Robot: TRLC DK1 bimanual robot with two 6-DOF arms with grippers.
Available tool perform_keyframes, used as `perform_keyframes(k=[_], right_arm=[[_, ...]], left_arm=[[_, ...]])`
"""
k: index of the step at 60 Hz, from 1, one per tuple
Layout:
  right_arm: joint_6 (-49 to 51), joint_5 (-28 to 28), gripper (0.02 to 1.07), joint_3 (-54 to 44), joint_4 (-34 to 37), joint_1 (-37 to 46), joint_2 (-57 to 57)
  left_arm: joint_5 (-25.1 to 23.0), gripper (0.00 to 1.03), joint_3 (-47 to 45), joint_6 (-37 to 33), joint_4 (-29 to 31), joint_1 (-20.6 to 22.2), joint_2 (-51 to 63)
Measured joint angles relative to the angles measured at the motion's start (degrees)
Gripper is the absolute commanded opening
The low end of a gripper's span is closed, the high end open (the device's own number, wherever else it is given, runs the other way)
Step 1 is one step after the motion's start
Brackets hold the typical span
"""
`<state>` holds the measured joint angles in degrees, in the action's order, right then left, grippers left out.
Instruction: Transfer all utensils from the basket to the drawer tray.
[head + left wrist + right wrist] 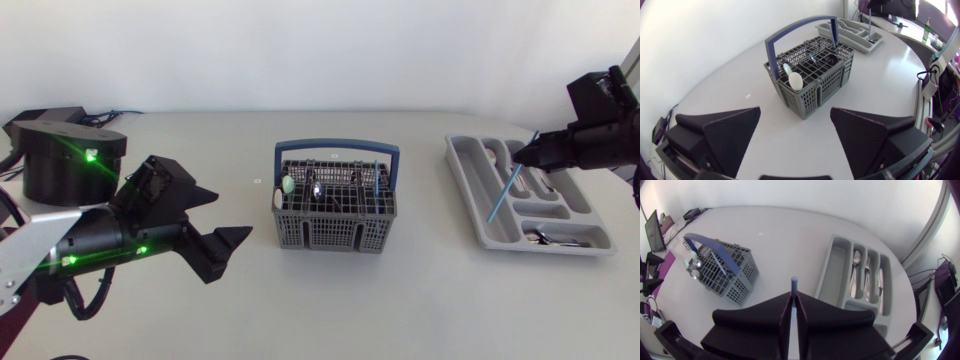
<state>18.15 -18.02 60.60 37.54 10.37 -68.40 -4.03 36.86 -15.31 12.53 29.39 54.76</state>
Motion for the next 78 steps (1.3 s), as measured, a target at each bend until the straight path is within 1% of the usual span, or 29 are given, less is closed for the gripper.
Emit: perform_keyframes(k=[14, 18, 34, 39, 48, 50, 54, 57, 58, 61, 64, 65, 66, 69, 74, 78], right_arm=[[0.5, 0.1, 0.07, 6.1, 0.0, 5.6, -11.2], [0.5, 0.5, 0.07, 10.1, 0.2, 6.8, -16.4], [0.5, 1.6, 0.07, 18.8, 2.4, 7.4, -30.4], [0.3, 1.6, 0.07, 21.1, 2.8, 7.4, -34.4], [-0.2, 1.6, 0.09, 24.9, 3.0, 7.4, -39.9], [-0.4, 1.6, 0.12, 25.9, 3.0, 7.4, -41.0], [-1.0, 1.7, 0.27, 27.9, 3.0, 7.3, -42.9], [-1.5, 1.9, 0.43, 29.1, 3.0, 7.3, -44.2], [-1.5, 2.0, 0.46, 29.4, 3.0, 7.2, -44.6], [-1.7, 3.0, 0.61, 30.3, 3.0, 7.0, -45.9], [-1.7, 3.7, 0.75, 30.8, 3.0, 6.7, -47.2], [-1.7, 3.9, 0.79, 30.8, 3.0, 6.6, -47.5], [-1.7, 4.1, 0.80, 30.8, 3.0, 6.5, -47.8], [-1.9, 4.4, 0.92, 30.8, 2.9, 6.1, -48.5], [-1.9, 4.3, 0.99, 30.8, 2.0, 5.6, -48.9], [-1.8, 4.4, 1.00, 30.3, 0.1, 5.3, -48.4]], left_arm=[[0.0, 0.98, 0.3, -2.6, -0.3, 1.3, 1.4], [0.1, 0.98, 1.0, -3.4, -0.7, 2.2, 1.6], [1.2, 0.98, 3.2, -8.1, -2.4, 6.5, 3.6], [3.2, 0.97, 4.2, -10.4, -2.5, 8.5, 5.1], [4.0, 0.97, 6.1, -13.5, -2.1, 11.0, 7.8], [4.1, 0.97, 6.4, -14.3, -2.1, 11.5, 8.3], [4.1, 0.97, 7.2, -15.8, -2.1, 12.2, 9.2], [4.1, 0.97, 7.7, -16.9, -2.3, 12.5, 9.9], [4.1, 0.97, 7.8, -17.2, -2.4, 12.6, 10.2], [4.1, 0.96, 8.2, -18.3, -2.9, 12.8, 11.0], [4.1, 0.96, 8.7, -19.6, -3.3, 13.1, 12.0], [4.1, 0.96, 8.9, -20.0, -3.4, 13.1, 12.4], [4.1, 0.96, 9.1, -20.3, -3.4, 13.2, 12.7], [4.1, 0.93, 9.9, -21.4, -3.5, 13.2, 13.8], [4.6, 0.91, 11.8, -24.4, -3.5, 13.2, 16.1], [4.9, 0.91, 13.4, -26.9, -3.5, 13.4, 18.0]])
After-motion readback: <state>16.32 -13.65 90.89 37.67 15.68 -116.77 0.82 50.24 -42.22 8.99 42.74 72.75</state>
